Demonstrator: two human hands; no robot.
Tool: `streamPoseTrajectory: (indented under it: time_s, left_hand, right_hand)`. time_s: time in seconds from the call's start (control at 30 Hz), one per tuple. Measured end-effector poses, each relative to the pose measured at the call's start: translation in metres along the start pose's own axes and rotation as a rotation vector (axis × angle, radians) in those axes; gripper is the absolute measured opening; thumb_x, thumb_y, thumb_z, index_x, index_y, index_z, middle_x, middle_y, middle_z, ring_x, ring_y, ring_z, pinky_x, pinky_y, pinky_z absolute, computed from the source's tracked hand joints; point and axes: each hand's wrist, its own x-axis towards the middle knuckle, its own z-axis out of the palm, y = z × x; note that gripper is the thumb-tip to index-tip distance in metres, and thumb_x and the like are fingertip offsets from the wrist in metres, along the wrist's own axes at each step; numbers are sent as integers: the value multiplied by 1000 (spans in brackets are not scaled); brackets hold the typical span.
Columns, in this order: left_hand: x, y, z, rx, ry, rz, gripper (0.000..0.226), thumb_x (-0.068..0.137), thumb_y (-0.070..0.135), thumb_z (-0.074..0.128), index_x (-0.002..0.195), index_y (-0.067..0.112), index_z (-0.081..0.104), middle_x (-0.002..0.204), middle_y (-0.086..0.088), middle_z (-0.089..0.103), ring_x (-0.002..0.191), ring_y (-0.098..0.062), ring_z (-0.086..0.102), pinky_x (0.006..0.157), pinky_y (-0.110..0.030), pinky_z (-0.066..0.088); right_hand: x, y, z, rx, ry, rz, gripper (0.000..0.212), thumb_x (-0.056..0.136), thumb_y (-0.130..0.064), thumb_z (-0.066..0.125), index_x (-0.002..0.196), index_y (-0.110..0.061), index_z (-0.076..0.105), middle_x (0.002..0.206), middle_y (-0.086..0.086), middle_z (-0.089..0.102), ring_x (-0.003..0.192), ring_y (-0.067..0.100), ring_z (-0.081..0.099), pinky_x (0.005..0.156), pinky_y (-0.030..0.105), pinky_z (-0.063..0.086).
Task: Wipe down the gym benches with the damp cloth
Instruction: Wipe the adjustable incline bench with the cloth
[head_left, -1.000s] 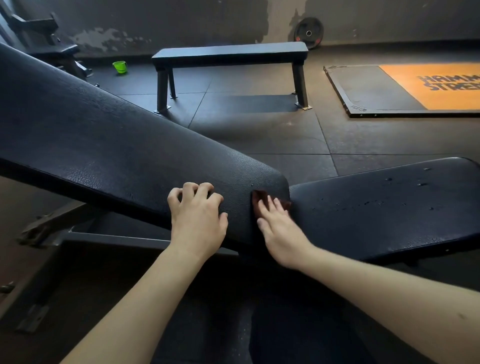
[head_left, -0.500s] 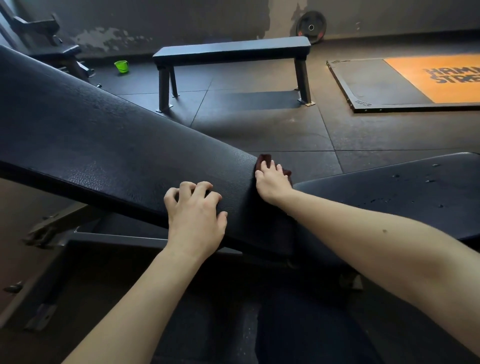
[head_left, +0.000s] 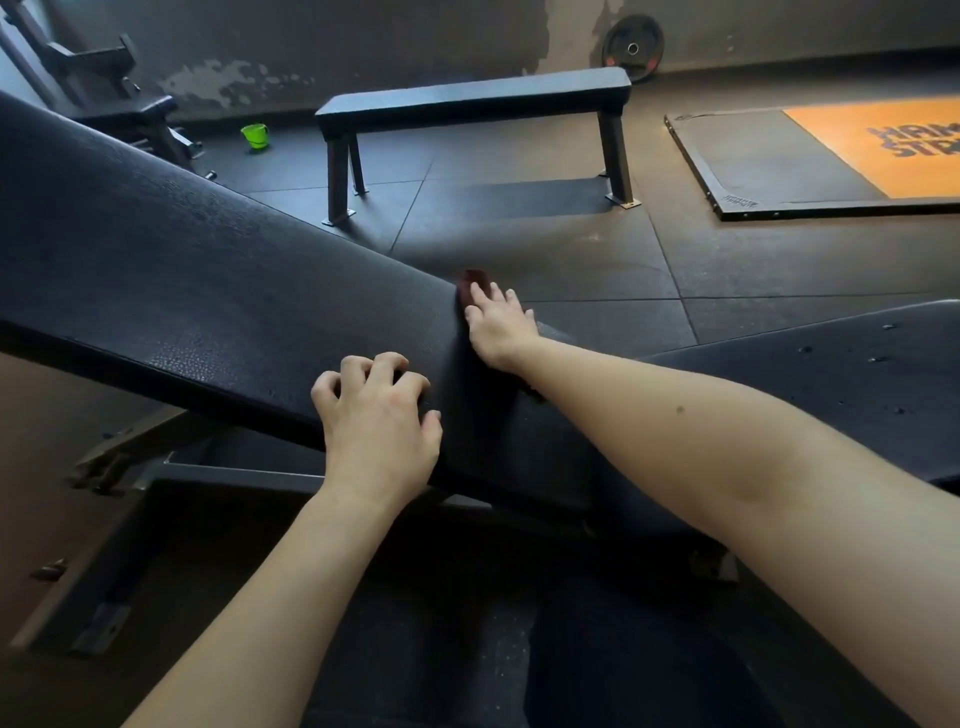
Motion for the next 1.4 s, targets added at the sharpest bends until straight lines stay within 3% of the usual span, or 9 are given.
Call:
streamPoseTrajectory:
  time_s: [0.17,0.33,0.5,0.6,0.73,0.87,1.03,1.17,1.4]
  left_hand:
    - [-4,-1,0,-9,2,-5,26,85,42,71,107,29,74,133,7,59,122,-24,43,102,-45,24]
    - [-7,-4,-2,-10,7,9,27,85,41,72,108,27,74,133,5,60,122,-25,43,102,-46,25]
    - [-5,-3,1,-25,9,22,26,83,38,75,105,26,75,130,4,61,121,-25,45,102,-47,28]
    - [-3,-3,4,-48,35,29,23,79,34,79,99,24,76,125,3,64,116,-26,47,100,-47,27]
    - [-2,-3,5,-61,41,36,21,79,34,79,98,24,76,125,3,64,116,-27,47,99,-47,26]
    - [-3,-4,4,-57,43,36,22,79,35,79,99,25,76,125,3,64,117,-26,48,99,-46,26]
    - [-3,-4,4,-65,50,39,21,78,32,80,97,23,76,124,2,65,115,-28,49,98,-47,26]
    - [2,-2,6,-64,42,37,22,77,31,81,97,22,77,123,1,65,115,-28,49,98,-48,26]
    - [6,5,4,-13,-28,14,26,84,35,75,107,25,75,131,3,61,122,-26,44,102,-48,27]
  right_hand:
    - [-1,28,-6,39,8,240,55,109,-37,19,164,-31,16,173,2,4,159,31,-2,125,56,-1]
    - [-53,54,2,86,20,325,56,109,-40,21,164,-35,10,173,3,-4,157,39,-8,124,61,0]
    - [-118,66,20,133,-29,220,57,110,-40,23,164,-38,5,172,2,-10,156,36,-17,123,64,1]
    - [-97,76,15,155,-27,211,57,109,-41,23,164,-37,8,172,3,-10,156,38,-18,123,63,0]
    - [-49,81,-8,187,25,265,56,111,-31,22,165,-22,11,172,14,-2,157,38,-5,127,48,-1]
    - [-43,76,-19,149,39,256,52,113,-22,19,163,-10,17,172,9,1,158,33,0,127,43,2]
    - [-87,80,18,63,75,130,57,111,-34,27,165,-24,12,173,4,0,158,33,-5,127,52,0]
    - [-142,68,40,-19,91,-107,56,112,-31,32,165,-22,16,173,1,1,159,25,-8,128,43,-3]
    - [-64,47,17,-15,40,-111,57,111,-33,27,165,-20,13,173,5,2,159,27,-4,128,46,-2]
